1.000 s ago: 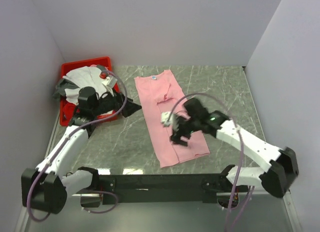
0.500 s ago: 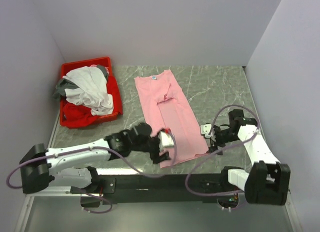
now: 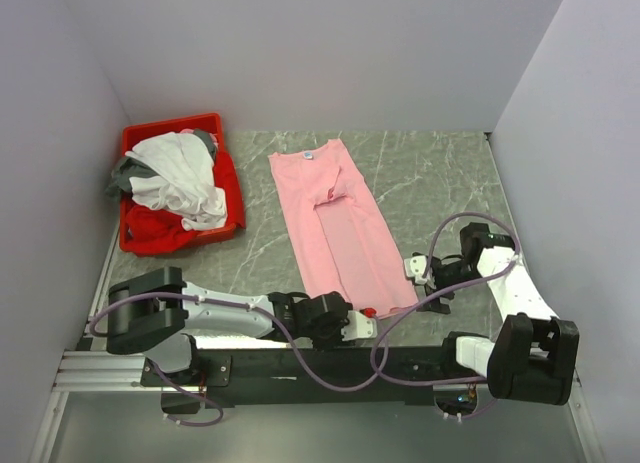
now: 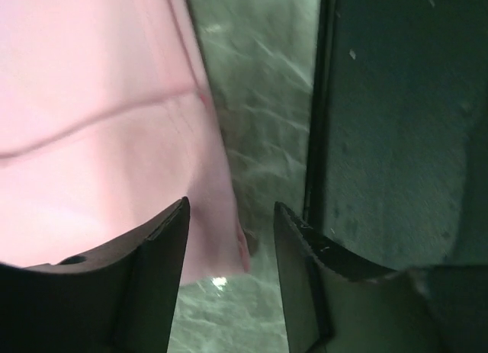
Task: Fold and stack the t-shirts
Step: Fold the tshirt
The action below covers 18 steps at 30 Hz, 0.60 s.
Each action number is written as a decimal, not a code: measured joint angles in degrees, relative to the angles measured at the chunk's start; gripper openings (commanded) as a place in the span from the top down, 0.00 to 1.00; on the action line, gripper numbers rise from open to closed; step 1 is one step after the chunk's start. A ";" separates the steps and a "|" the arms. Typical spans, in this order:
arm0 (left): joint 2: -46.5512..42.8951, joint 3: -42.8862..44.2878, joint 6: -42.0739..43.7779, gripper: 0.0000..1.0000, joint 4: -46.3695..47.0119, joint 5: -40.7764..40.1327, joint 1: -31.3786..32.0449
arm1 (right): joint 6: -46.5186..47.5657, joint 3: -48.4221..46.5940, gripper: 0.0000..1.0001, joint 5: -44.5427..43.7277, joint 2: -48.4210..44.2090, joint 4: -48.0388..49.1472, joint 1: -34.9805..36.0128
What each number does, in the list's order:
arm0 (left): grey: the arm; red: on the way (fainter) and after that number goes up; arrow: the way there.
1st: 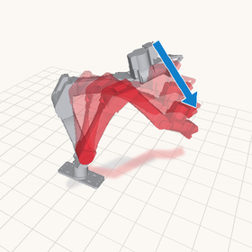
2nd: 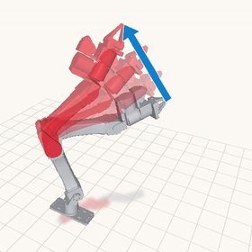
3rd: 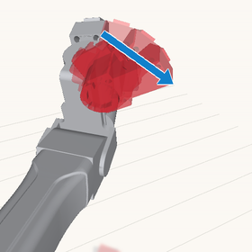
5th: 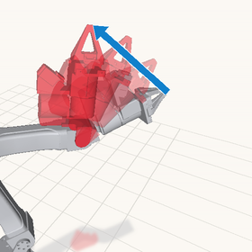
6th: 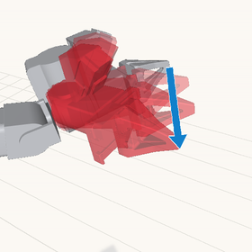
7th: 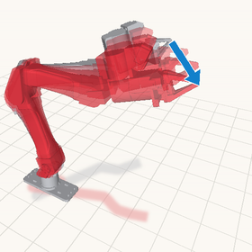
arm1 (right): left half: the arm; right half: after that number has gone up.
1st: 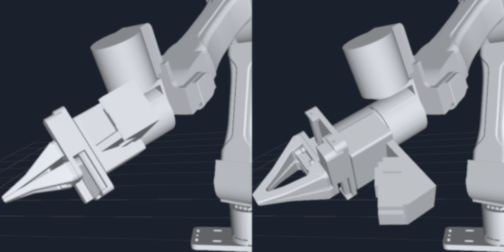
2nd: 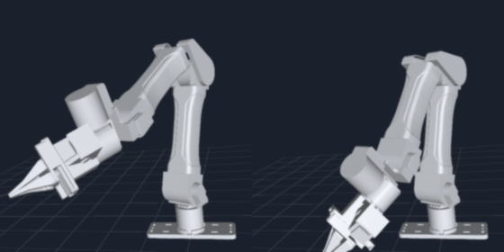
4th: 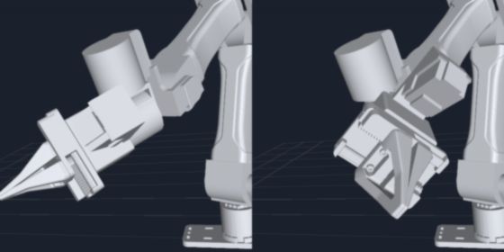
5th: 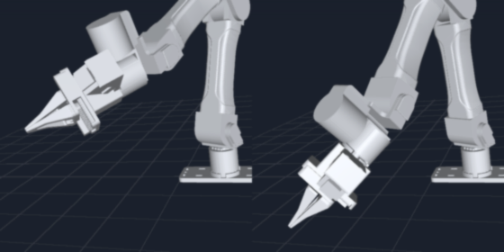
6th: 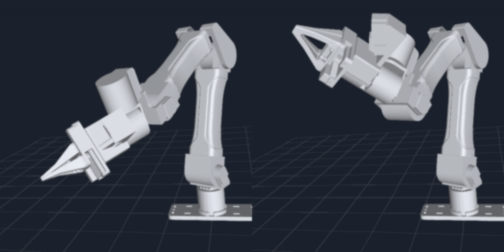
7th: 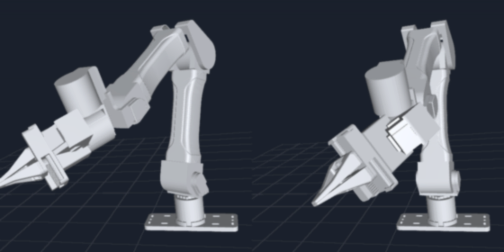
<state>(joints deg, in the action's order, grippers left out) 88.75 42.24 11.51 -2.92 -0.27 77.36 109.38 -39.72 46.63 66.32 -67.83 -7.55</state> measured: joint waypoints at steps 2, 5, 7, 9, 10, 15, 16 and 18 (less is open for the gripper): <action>1.09 0.92 -0.02 0.54 0.24 -1.68 0.13 | -0.02 0.28 0.14 -0.02 -0.02 0.24 0.00; 2.49 1.81 -0.22 0.57 0.83 -4.72 0.20 | -0.02 1.60 0.14 -0.42 -0.72 1.05 0.04; 2.73 1.86 -0.22 0.57 1.29 -6.23 0.22 | 0.00 2.67 0.13 -1.14 -1.62 1.60 0.48; 2.91 1.88 -0.22 0.59 1.46 -7.54 0.28 | 0.17 3.82 0.13 -2.19 -2.69 2.25 1.01; 2.97 1.90 -0.20 0.60 1.49 -7.93 0.33 | 0.26 4.31 0.13 -2.75 -3.26 2.45 1.73; 3.52 2.03 -0.04 0.80 1.70 -9.29 0.37 | 0.83 7.08 0.14 -6.36 -6.19 5.57 6.21; 3.65 2.03 0.11 0.84 1.75 -9.42 0.37 | 0.52 7.76 0.14 -7.23 -6.88 6.58 7.93; 3.74 1.99 0.35 0.89 1.77 -9.75 0.37 | -0.26 9.14 0.16 -8.81 -7.89 8.74 11.45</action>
<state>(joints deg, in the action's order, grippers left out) 92.49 44.23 11.86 -1.15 -10.02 77.73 109.12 -30.59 37.82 58.43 -59.09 3.90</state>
